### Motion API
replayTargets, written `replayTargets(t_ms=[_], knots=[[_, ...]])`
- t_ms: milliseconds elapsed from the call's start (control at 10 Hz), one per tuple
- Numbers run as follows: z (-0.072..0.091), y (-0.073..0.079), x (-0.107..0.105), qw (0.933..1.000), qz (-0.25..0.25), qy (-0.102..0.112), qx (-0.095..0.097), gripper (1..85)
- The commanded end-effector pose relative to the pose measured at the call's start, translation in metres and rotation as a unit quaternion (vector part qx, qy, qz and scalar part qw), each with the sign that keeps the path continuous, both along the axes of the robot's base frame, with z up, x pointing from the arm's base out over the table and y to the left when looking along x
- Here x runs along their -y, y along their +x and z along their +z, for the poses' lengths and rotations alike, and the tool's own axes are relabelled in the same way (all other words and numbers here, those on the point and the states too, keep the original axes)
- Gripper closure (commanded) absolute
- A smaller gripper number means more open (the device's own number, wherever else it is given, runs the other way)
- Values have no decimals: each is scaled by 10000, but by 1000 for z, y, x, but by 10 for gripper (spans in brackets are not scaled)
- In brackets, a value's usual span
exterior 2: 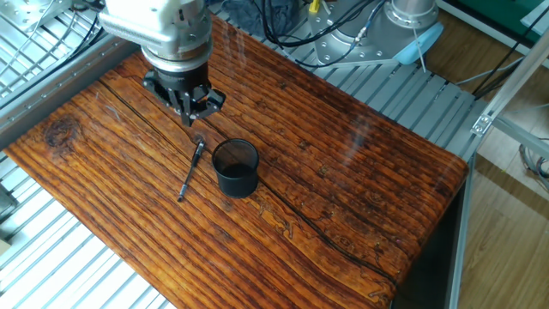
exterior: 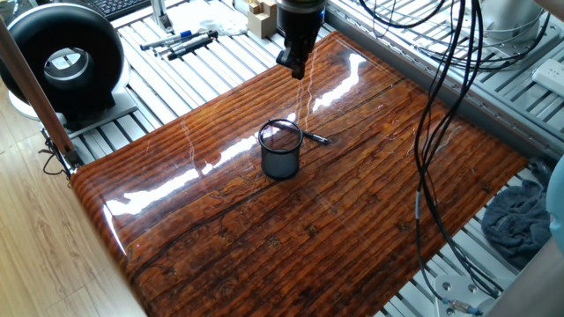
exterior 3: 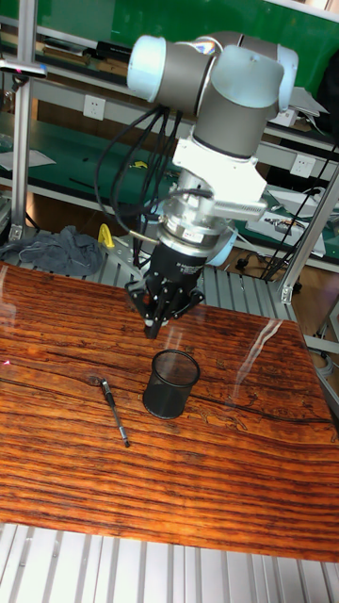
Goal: Put the pen into the pen holder
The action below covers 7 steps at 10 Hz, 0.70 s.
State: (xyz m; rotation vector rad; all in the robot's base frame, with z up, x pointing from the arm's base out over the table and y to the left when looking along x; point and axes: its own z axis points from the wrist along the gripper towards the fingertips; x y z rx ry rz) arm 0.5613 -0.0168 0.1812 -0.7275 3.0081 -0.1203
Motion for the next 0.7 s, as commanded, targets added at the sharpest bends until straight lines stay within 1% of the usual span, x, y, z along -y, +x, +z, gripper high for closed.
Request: replayTargets(t_ms=[0,200,300,400,500,600], knots=[[-20,10,-2,9953,955,139,28,843],[-38,11,3,9924,1221,148,26,843],[-41,10,9,9916,1282,158,32,843],[-43,9,11,9910,1318,245,-11,843],[-46,8,15,9905,1347,265,-56,843],[-52,6,21,9905,1353,217,-109,843]])
